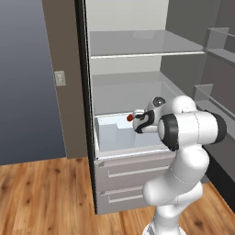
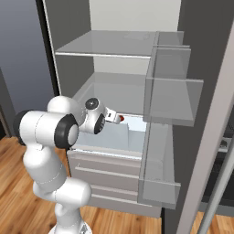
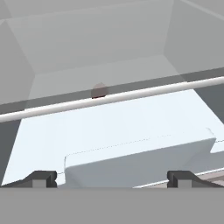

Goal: Fully open the fridge drawer.

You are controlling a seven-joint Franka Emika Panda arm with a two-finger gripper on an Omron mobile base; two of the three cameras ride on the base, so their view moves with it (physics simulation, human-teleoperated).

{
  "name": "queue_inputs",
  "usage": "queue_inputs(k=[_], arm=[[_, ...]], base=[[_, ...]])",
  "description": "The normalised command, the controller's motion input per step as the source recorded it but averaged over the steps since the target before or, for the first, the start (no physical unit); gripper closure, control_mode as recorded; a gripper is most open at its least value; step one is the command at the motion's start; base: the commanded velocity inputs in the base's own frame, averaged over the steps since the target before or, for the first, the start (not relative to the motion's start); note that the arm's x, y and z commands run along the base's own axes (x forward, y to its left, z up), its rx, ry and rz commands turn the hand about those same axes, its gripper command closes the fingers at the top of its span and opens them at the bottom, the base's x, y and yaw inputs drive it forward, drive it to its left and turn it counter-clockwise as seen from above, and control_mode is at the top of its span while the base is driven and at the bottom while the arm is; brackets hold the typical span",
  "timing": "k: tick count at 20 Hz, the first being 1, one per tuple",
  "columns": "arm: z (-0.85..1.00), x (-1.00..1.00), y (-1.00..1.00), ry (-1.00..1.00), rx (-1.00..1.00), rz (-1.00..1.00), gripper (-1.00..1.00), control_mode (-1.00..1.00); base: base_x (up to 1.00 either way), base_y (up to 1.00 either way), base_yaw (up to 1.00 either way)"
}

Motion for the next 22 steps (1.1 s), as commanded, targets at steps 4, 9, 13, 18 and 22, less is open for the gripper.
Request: queue_inputs(k=[4, 9, 13, 18, 22], arm=[[0.00, 0.20, 0.00, -0.02, 0.00, 0.00, -1.00, -1.00], [-0.12, 0.29, 0.01, -0.02, 0.00, 0.00, -1.00, -1.00], [-0.37, 0.24, 0.00, 0.00, 0.00, 0.00, -1.00, -1.00], [-0.44, 0.25, 0.06, 0.01, -0.03, 0.00, -1.00, -1.00], [-0.20, 0.29, 0.14, 0.00, -0.03, 0.00, -1.00, -1.00]], base=[[0.00, 0.00, 0.00], [0.00, 0.00, 0.00], [0.00, 0.00, 0.00], [0.00, 0.00, 0.00], [0.00, 0.00, 0.00]])
